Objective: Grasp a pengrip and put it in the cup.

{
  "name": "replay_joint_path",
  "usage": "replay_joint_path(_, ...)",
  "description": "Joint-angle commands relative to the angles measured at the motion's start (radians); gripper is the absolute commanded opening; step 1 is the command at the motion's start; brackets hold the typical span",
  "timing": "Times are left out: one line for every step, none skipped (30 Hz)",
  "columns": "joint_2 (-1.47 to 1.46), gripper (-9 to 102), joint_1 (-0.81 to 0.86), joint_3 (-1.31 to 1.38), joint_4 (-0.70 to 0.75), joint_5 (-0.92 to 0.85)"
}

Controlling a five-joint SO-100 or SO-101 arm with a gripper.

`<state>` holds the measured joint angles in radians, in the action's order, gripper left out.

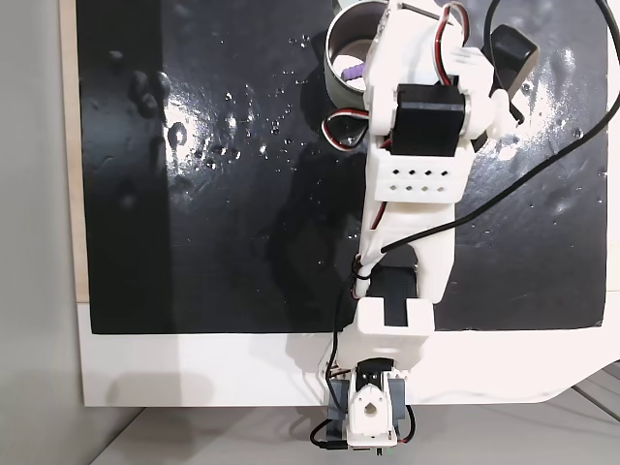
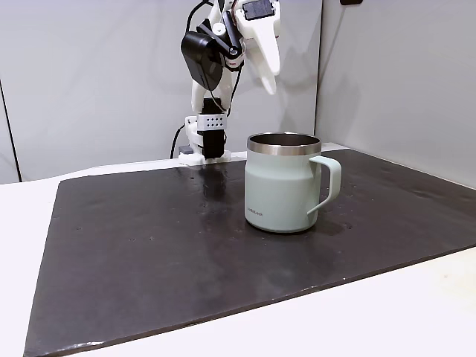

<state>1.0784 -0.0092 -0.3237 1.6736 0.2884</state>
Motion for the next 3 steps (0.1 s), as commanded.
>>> replay_joint_path(0.026,22,0.006,0.046,0.014,0.015)
replay_joint_path(0.026,22,0.008,0.046,0.014,0.015)
replay_joint_path(0.026,22,0.008,0.044,0.014,0.015)
